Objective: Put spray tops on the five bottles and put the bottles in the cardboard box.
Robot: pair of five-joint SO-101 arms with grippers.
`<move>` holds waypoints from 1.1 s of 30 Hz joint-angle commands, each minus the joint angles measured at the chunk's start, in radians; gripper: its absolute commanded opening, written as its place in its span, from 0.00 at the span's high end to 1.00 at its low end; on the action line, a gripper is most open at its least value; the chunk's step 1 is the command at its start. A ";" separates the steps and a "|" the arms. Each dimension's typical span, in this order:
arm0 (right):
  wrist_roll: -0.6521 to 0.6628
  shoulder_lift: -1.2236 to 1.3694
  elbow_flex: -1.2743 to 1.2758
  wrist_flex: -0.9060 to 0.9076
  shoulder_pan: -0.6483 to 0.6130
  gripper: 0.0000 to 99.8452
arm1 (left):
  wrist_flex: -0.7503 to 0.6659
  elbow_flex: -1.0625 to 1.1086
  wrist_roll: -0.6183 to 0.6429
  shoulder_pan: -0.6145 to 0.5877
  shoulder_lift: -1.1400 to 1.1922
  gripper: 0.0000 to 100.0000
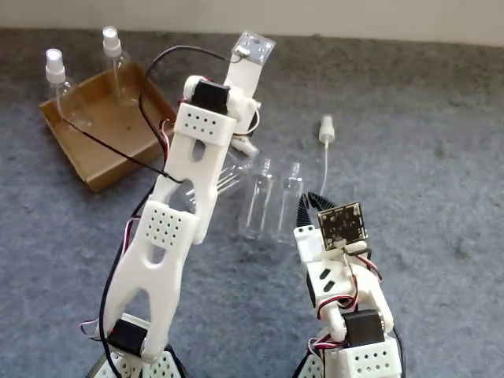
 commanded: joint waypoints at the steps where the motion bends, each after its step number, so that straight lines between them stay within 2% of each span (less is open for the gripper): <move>1: -0.003 0.001 0.113 -0.027 0.010 0.98 | 0.015 -0.047 -0.003 -0.002 -0.114 0.89; 4: -0.003 0.001 0.113 -0.027 0.010 0.98 | 0.018 0.001 -0.003 -0.015 -0.156 0.82; 11: -0.003 0.001 0.113 -0.027 0.008 0.98 | 0.018 0.366 -0.008 -0.041 -0.389 0.83; 19: -0.003 -0.002 0.113 -0.027 0.007 0.98 | 0.015 0.857 -0.175 -0.035 -0.668 0.82; 28: -0.003 -0.001 0.113 -0.027 0.007 0.98 | 0.015 0.960 -0.543 -0.044 -0.651 0.82; 33: -0.003 0.001 0.113 -0.027 0.007 0.98 | 0.015 0.960 -0.580 -0.044 -0.607 0.80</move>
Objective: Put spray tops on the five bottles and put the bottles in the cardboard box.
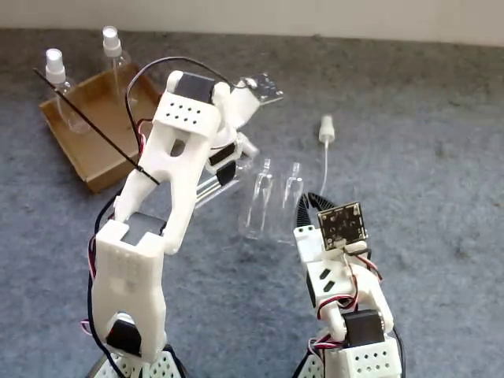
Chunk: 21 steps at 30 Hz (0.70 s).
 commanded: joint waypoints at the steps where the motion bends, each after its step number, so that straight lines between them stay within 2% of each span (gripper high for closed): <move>1: -0.003 0.001 0.113 -0.027 0.007 0.98 | 0.012 -0.004 -0.025 -0.008 0.016 0.77; 5: -0.003 0.001 0.113 -0.027 0.007 0.98 | 0.014 -0.004 -0.023 -0.008 0.068 0.66; 7: -0.003 0.001 0.113 -0.027 0.007 0.98 | 0.012 -0.004 -0.023 -0.007 0.099 0.64; 18: -0.003 0.001 0.113 -0.027 0.007 0.98 | 0.011 -0.010 -0.028 -0.001 0.278 0.63; 21: -0.003 0.001 0.113 -0.027 0.007 0.98 | -0.029 -0.010 -0.028 -0.007 0.297 0.63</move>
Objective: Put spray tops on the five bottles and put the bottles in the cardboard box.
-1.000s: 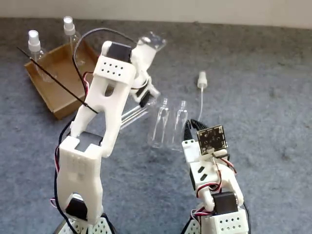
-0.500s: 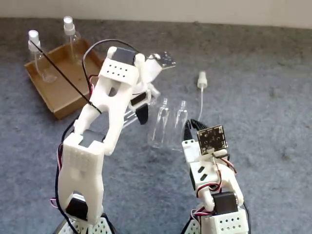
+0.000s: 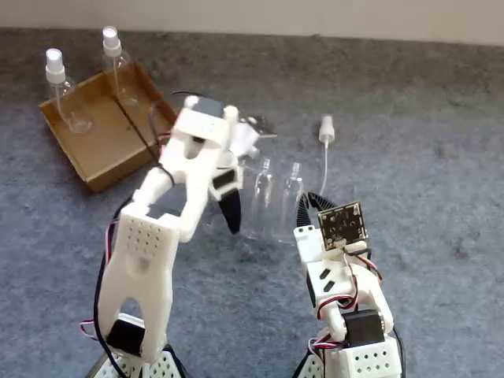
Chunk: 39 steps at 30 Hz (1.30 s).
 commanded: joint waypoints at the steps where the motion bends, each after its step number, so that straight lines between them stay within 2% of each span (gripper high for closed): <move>1: -0.003 0.001 0.113 -0.027 0.007 0.98 | -0.046 -0.010 -0.012 -0.013 -0.005 0.63; 10: -0.003 0.001 0.113 -0.027 0.007 0.98 | -0.118 -0.010 -0.009 -0.030 -0.002 0.63; 20: -0.003 0.001 0.113 -0.027 0.007 0.98 | -0.124 -0.012 -0.006 -0.024 -0.004 0.63; 25: -0.003 0.001 0.113 -0.027 0.007 0.98 | -0.117 -0.079 -0.002 -0.030 -0.004 0.63; 30: -0.003 0.001 0.113 -0.027 0.005 0.98 | -0.115 -0.116 0.193 -0.025 -0.002 0.63; 39: -0.003 0.001 0.113 -0.027 0.005 0.98 | -0.117 -0.110 0.189 -0.031 0.002 0.63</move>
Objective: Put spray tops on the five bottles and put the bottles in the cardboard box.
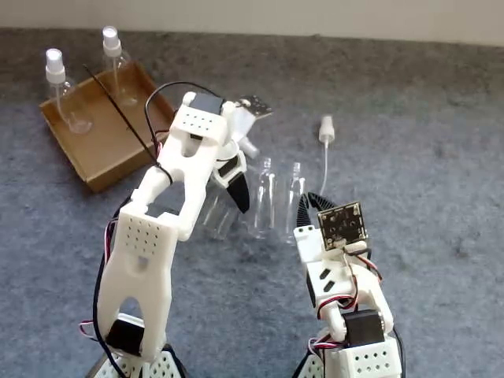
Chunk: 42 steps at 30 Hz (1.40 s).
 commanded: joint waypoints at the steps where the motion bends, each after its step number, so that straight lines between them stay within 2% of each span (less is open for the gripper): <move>1: -0.003 0.001 0.113 -0.027 0.005 0.98 | -0.003 -0.047 0.032 -0.015 -0.010 0.63; 5: -0.003 0.001 0.113 -0.027 0.005 0.98 | -0.002 -0.045 0.138 -0.016 -0.010 0.63; 12: -0.003 0.001 0.113 -0.027 0.005 0.98 | -0.005 -0.045 0.144 -0.018 -0.008 0.63; 14: -0.003 0.001 0.113 -0.027 0.005 0.98 | -0.005 -0.045 0.143 -0.018 -0.008 0.68; 18: -0.003 0.001 0.113 -0.027 0.005 0.98 | -0.003 -0.045 0.143 -0.016 -0.008 0.84; 21: -0.003 0.001 0.113 -0.027 0.007 0.98 | -0.002 -0.045 0.143 -0.015 -0.010 0.92; 27: -0.003 0.001 0.113 -0.027 0.007 0.98 | 0.000 -0.048 0.143 -0.012 -0.016 0.90; 32: -0.003 0.001 0.113 -0.027 0.007 0.98 | 0.103 -0.139 0.143 -0.010 -0.035 0.89; 42: -0.003 0.001 0.113 -0.027 0.007 0.98 | 0.127 -0.185 0.144 -0.008 -0.291 0.90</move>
